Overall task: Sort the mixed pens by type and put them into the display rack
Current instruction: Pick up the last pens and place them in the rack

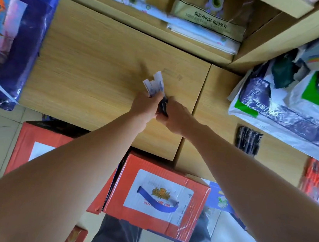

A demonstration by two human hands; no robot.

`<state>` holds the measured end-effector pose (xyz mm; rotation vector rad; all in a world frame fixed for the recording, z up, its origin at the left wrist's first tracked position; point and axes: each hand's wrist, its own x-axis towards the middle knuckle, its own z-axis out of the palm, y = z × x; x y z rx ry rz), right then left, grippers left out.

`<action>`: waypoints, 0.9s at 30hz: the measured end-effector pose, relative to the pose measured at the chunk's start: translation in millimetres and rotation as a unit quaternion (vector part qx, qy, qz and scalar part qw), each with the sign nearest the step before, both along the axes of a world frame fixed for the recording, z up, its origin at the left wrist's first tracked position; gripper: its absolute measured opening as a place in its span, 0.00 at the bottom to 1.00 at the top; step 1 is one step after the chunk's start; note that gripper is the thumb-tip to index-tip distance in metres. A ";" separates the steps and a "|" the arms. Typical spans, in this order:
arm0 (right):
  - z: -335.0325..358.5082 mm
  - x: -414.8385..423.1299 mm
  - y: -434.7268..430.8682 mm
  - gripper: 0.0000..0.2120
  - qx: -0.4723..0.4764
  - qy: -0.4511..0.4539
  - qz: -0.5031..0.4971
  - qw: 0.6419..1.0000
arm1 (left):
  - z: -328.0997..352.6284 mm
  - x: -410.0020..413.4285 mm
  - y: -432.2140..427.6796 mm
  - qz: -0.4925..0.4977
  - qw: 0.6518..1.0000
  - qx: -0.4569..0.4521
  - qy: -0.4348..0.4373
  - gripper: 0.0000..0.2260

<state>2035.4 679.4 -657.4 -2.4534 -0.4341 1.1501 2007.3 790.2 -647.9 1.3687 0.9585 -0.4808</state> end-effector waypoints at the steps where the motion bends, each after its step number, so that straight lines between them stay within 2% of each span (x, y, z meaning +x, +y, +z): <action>1: 1.5 -1.9 -6.2 0.19 0.015 0.015 -0.011 1.000 | 1.9 -0.9 -6.0 0.002 1.000 -0.006 -0.005 0.07; 3: 4.7 -6.2 -21.6 0.15 0.044 0.031 -0.028 0.998 | 6.4 -2.7 -19.0 0.014 1.000 -0.010 -0.010 0.06; 6: 13.9 -12.7 -50.8 0.15 0.071 0.030 -0.040 0.996 | 13.2 -5.4 -40.0 0.026 0.999 -0.018 0.002 0.06; 9: 28.3 -16.7 -84.3 0.15 0.086 0.050 -0.067 0.993 | 28.0 -6.6 -69.1 -0.008 1.000 -0.025 -0.006 0.08; 14: 60.6 -22.8 -149.0 0.16 0.109 0.046 -0.098 0.988 | 53.8 -7.7 -129.0 -0.048 0.998 0.034 -0.011 0.09; 16: 73.8 -26.2 -177.7 0.13 0.139 0.057 -0.137 0.979 | 61.4 -7.6 -155.4 -0.047 0.998 0.051 -0.012 0.07; 18: 88.1 -28.6 -209.1 0.08 0.183 0.081 -0.211 0.957 | 76.0 -7.7 -184.4 -0.016 0.999 0.049 -0.011 0.08; 20: 109.0 -30.6 -247.2 0.08 0.210 0.097 -0.261 0.937 | 92.3 -9.2 -218.3 0.009 0.999 0.037 -0.014 0.09; 23: 134.8 -36.9 -294.3 0.08 0.209 0.108 -0.250 0.939 | 111.6 -9.7 -256.3 0.000 0.999 0.035 -0.016 0.09; 27: 171.3 -53.9 -356.9 0.08 0.214 0.123 -0.262 0.933 | 142.7 -10.4 -311.3 -0.065 0.996 0.044 -0.032 0.10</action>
